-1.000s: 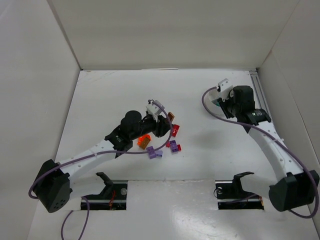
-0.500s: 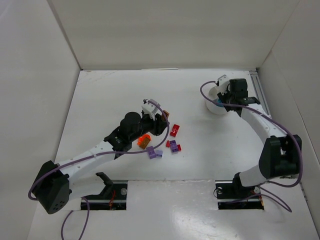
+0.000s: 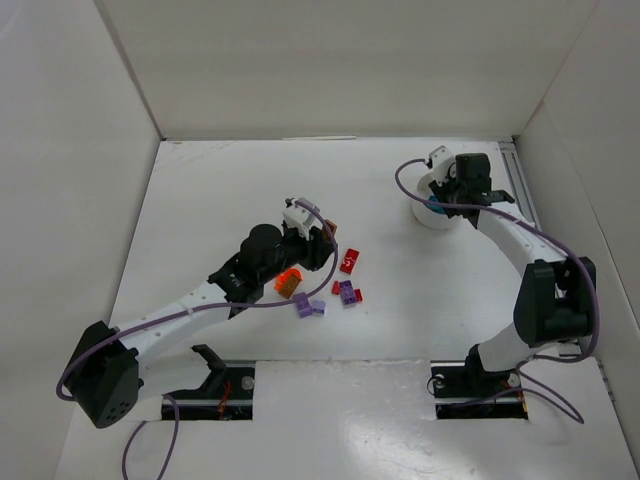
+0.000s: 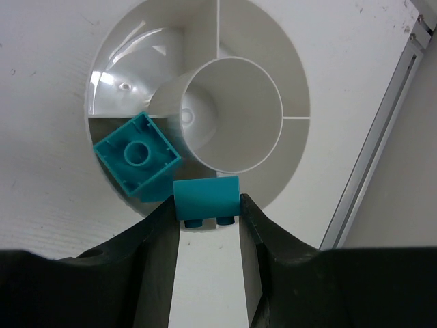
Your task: Sort the legos into containers by color
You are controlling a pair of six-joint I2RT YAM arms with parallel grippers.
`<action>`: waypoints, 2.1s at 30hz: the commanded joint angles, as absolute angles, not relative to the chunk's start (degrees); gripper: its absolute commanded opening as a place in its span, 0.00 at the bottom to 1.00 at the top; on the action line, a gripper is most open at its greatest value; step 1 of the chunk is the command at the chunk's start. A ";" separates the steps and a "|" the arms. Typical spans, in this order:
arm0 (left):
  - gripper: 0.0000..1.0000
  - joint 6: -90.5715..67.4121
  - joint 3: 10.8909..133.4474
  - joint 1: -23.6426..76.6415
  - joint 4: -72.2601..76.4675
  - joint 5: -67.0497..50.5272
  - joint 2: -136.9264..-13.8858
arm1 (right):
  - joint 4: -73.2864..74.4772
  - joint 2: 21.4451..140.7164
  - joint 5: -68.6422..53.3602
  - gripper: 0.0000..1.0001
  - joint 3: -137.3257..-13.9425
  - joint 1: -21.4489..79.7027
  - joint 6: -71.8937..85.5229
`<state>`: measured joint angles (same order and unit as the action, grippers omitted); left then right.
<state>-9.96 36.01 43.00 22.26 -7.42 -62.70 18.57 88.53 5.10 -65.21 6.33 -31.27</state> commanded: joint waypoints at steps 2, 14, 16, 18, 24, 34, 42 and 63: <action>0.15 -9.93 35.42 42.71 23.03 -6.94 -61.87 | 16.43 89.29 5.45 0.24 -67.32 6.24 -30.42; 0.15 -9.93 35.95 42.71 22.50 -7.47 -61.87 | 16.44 89.82 6.15 0.50 -66.27 5.71 -29.88; 0.15 -9.93 35.95 42.71 22.50 -7.47 -61.87 | 16.44 89.82 5.63 0.59 -66.27 5.71 -29.88; 0.15 -9.93 36.47 42.71 22.50 -7.47 -61.87 | 16.44 89.82 5.02 0.60 -66.27 5.71 -29.88; 0.15 -9.93 36.47 42.71 22.50 -8.61 -61.87 | 16.44 88.25 3.87 0.62 -66.27 5.71 -29.88; 0.15 -5.63 37.62 42.71 23.55 -14.41 -62.40 | 18.28 74.80 -3.07 0.71 -64.69 5.71 -31.64; 0.15 7.18 39.28 42.71 22.51 -24.78 -62.40 | 19.60 66.54 -38.04 0.75 -60.57 5.71 -32.78; 0.10 10.29 45.45 45.09 21.53 -11.69 -71.10 | 6.52 63.01 -33.50 0.72 -56.78 28.12 3.86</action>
<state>10.31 43.90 44.34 17.76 -13.28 -72.88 11.55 62.33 -39.66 -55.44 26.44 -2.68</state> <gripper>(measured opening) 0.337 0.728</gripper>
